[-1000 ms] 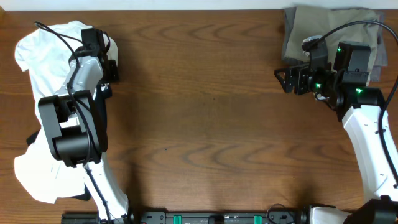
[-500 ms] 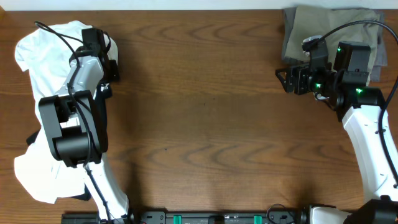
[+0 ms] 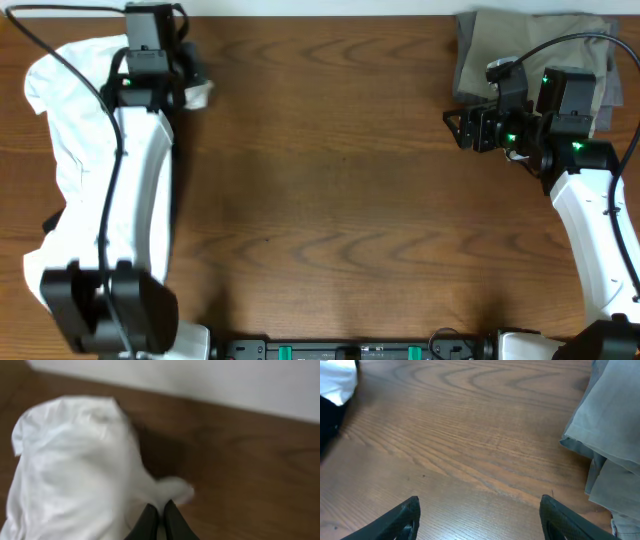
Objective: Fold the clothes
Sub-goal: 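Drag the white shirt with the left gripper rightward off the black garment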
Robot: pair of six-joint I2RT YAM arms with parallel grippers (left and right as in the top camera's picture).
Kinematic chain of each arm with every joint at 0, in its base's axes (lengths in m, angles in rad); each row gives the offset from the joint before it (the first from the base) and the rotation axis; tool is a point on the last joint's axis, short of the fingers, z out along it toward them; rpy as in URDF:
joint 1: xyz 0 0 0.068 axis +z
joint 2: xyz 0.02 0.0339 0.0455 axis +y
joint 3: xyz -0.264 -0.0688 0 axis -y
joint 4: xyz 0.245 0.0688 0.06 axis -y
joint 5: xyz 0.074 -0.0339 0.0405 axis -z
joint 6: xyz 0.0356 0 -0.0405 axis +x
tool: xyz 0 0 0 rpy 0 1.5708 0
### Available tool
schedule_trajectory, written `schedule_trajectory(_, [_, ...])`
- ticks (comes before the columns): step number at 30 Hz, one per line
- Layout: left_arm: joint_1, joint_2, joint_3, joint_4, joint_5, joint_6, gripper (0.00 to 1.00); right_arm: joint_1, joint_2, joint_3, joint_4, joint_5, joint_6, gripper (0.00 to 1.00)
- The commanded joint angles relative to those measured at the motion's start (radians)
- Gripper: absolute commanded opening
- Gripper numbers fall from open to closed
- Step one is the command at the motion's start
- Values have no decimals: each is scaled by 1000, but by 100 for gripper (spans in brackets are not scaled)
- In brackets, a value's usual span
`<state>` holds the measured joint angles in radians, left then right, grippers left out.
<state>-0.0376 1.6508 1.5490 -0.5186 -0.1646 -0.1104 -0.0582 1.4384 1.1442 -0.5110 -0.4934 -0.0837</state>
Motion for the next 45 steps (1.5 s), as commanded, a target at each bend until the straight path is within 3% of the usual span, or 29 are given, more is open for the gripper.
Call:
schedule_trajectory(1, [-61, -54, 13, 2, 0, -27, 6, -6, 5, 19, 2, -5, 1, 74])
schedule_trajectory(12, [-255, -106, 13, 67, -1, -47, 6, -6, 5, 19, -2, -17, 24, 77])
schedule_trajectory(20, [-310, -139, 13, 177, 3, -113, 6, -6, 5, 19, 0, -73, 23, 79])
schedule_trajectory(29, [-375, -147, 13, 213, 133, -151, 6, -6, 5, 19, -2, -103, 23, 80])
schedule_trajectory(36, [-465, -105, 13, 195, 135, -154, 6, -19, 4, 20, 11, -101, 23, 80])
schedule_trajectory(45, [-564, 44, 13, 180, 140, -185, 6, -143, -23, 21, 46, -103, 27, 81])
